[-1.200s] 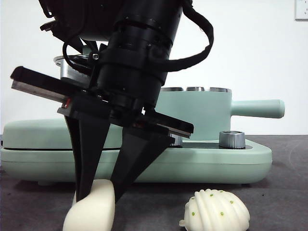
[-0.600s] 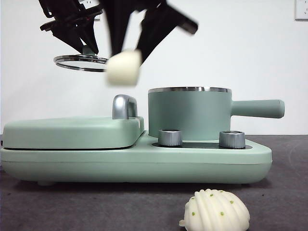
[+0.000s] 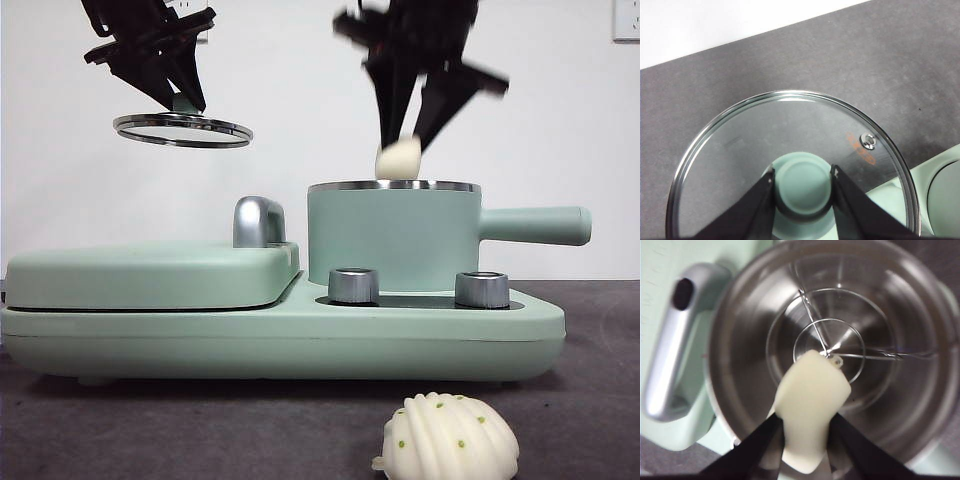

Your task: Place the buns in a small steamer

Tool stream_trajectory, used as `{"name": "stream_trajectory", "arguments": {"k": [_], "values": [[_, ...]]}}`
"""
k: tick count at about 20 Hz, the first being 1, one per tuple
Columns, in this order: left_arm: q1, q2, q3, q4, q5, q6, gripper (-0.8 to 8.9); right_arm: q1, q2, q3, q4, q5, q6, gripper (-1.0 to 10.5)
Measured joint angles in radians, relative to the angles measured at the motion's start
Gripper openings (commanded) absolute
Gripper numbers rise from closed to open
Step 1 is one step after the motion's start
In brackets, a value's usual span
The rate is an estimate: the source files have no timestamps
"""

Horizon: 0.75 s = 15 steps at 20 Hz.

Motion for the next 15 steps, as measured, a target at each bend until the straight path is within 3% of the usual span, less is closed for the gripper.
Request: {"name": "stream_trajectory", "arguments": {"k": [13,15], "values": [[0.000,0.000,0.000,0.000,0.000,0.000,0.19,-0.003,0.106,0.001,0.135,-0.037,-0.023,1.2],[0.000,0.000,0.000,-0.002,0.000,0.000,0.19,-0.003,0.106,0.001,0.132,-0.037,-0.026,1.7]]}}
